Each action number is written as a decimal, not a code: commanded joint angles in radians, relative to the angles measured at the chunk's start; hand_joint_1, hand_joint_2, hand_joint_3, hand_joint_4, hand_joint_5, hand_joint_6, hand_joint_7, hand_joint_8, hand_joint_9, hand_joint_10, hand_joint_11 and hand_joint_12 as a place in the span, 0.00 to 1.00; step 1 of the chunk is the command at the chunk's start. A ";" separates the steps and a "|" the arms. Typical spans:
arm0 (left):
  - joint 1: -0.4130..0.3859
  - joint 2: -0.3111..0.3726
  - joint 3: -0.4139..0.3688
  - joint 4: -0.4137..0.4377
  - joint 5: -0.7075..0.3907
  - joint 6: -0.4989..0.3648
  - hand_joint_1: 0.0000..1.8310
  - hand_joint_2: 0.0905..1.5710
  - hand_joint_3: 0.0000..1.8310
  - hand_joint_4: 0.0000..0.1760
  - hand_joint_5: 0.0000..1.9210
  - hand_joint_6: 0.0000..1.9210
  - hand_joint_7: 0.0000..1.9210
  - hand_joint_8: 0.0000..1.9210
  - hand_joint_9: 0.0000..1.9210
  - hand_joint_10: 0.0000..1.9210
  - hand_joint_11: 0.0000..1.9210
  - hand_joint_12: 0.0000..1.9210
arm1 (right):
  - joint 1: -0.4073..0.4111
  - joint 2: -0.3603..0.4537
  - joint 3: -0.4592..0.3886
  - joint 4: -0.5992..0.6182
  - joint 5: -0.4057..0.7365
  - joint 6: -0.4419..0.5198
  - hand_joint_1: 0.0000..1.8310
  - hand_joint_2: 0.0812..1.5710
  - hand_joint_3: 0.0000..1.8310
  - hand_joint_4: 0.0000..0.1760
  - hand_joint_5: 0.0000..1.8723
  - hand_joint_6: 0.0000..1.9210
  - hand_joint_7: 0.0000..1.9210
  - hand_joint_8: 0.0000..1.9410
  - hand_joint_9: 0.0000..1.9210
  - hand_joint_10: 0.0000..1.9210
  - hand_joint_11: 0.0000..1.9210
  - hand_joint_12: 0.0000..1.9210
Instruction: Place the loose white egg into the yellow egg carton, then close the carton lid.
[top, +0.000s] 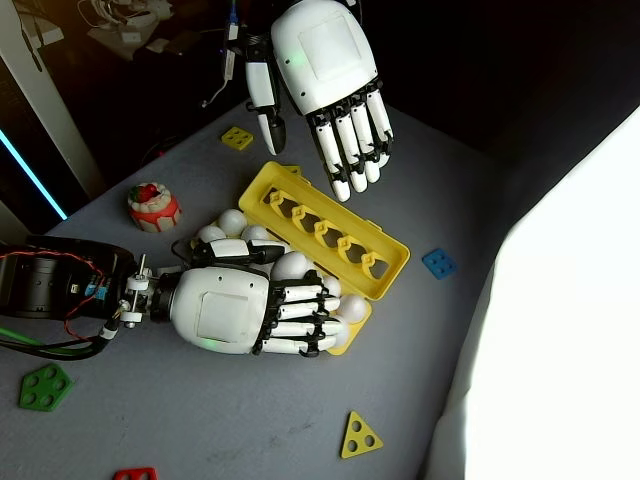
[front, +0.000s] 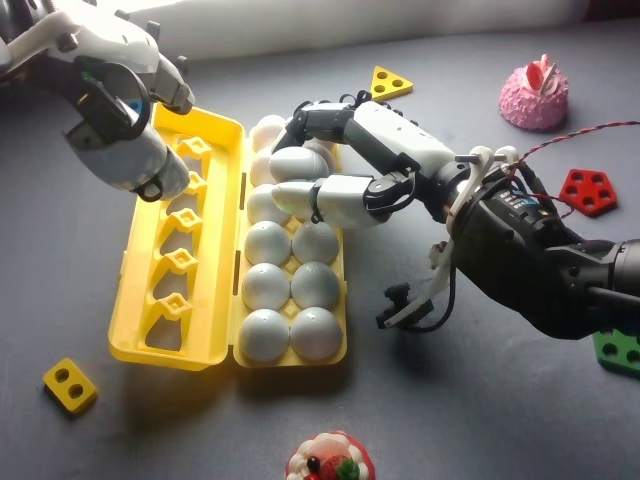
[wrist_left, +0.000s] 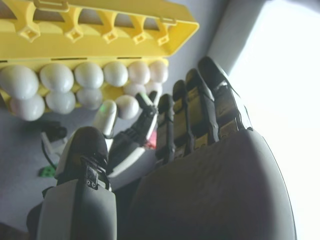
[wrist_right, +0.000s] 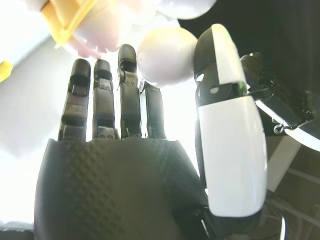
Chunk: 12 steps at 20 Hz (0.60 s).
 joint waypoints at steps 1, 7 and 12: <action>-0.007 0.001 0.001 0.052 -0.042 0.004 0.21 0.81 0.00 0.08 0.10 0.00 0.13 0.00 0.12 0.00 0.00 0.45 | 0.002 -0.001 0.003 -0.027 0.106 0.008 0.56 0.76 0.00 0.00 0.43 0.67 0.24 0.00 0.09 0.00 0.00 0.22; -0.007 0.001 0.002 0.052 -0.040 0.004 0.21 0.81 0.00 0.08 0.10 0.00 0.13 0.00 0.13 0.00 0.00 0.43 | 0.002 -0.004 0.005 -0.016 0.106 0.006 0.56 0.76 0.00 0.00 0.42 0.67 0.24 0.00 0.10 0.00 0.00 0.22; -0.004 0.001 0.002 0.052 -0.040 0.006 0.22 0.81 0.00 0.06 0.09 0.00 0.13 0.00 0.12 0.00 0.00 0.42 | -0.002 -0.006 0.005 -0.016 0.106 0.006 0.43 0.68 0.00 0.00 0.28 0.25 0.21 0.00 0.08 0.00 0.00 0.18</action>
